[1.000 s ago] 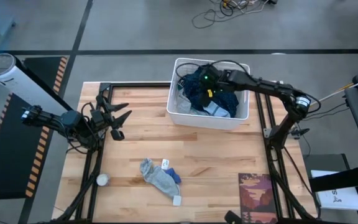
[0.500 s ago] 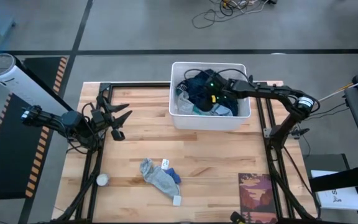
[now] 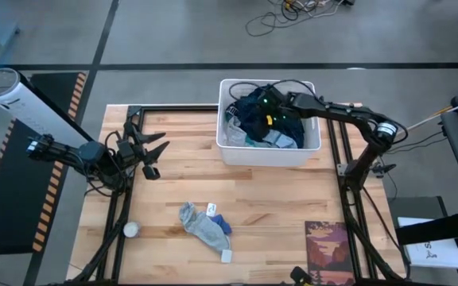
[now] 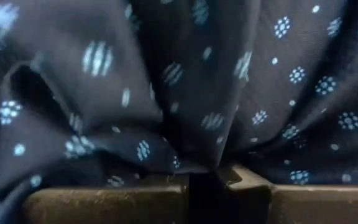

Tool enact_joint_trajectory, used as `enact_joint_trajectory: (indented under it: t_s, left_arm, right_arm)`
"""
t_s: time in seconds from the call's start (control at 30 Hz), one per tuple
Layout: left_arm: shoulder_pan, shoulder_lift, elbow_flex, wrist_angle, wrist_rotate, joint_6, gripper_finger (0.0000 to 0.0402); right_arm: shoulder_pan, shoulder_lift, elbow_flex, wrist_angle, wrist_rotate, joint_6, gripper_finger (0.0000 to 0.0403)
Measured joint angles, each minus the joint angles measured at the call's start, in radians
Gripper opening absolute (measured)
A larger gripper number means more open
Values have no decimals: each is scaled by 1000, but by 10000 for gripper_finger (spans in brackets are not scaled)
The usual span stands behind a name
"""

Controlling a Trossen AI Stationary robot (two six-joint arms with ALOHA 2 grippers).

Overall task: Sort clothes
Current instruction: Put the blue polo shirt into the white laundry bin, then put the violet sock into the white laundry bin

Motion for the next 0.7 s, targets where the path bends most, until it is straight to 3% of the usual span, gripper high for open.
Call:
enact_joint_trajectory:
  t_s: [0.17, 0.5, 0.7]
  left_arm:
    - [0, 0, 0, 0, 0, 1, 116]
    - [0, 0, 0, 0, 0, 0, 138]
    - [0, 0, 0, 0, 0, 0, 149]
  right_arm:
    - [33, 0, 175, -146, 71, -18, 26]
    - [142, 0, 486, -349, 88, -53, 154]
    - [273, -2, 606, -454, 81, -75, 210]
